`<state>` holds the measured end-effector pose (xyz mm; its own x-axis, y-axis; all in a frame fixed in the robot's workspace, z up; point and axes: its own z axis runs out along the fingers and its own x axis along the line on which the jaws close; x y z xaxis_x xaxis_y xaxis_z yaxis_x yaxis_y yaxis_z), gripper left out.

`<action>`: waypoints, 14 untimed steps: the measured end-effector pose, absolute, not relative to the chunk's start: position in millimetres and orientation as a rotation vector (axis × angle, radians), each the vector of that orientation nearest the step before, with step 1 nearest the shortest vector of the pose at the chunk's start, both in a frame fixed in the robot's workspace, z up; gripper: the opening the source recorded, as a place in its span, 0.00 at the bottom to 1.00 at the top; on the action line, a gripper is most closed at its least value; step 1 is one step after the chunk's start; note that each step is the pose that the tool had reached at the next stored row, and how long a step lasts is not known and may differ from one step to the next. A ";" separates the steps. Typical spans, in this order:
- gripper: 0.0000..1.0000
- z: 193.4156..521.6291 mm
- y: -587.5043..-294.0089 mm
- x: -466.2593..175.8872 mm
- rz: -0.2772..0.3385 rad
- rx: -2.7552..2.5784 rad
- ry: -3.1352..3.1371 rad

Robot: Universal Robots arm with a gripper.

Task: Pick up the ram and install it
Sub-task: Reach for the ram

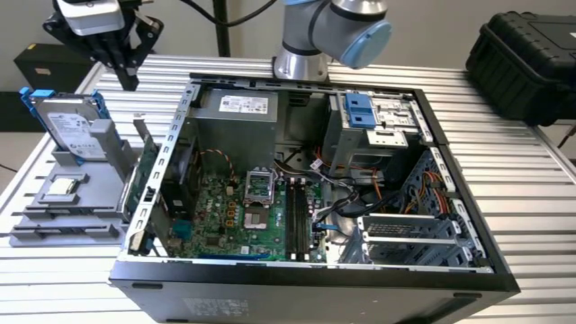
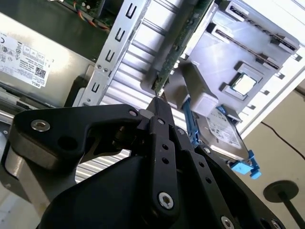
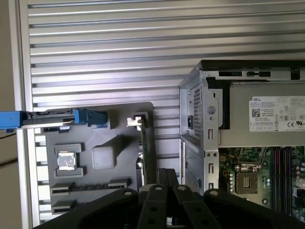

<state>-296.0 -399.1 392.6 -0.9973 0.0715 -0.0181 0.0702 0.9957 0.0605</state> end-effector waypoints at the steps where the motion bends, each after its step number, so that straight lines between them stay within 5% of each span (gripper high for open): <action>1: 0.00 392.6 -399.1 -297.8 0.093 0.111 3.118; 14: 0.00 392.6 -399.2 -327.4 0.097 0.111 3.118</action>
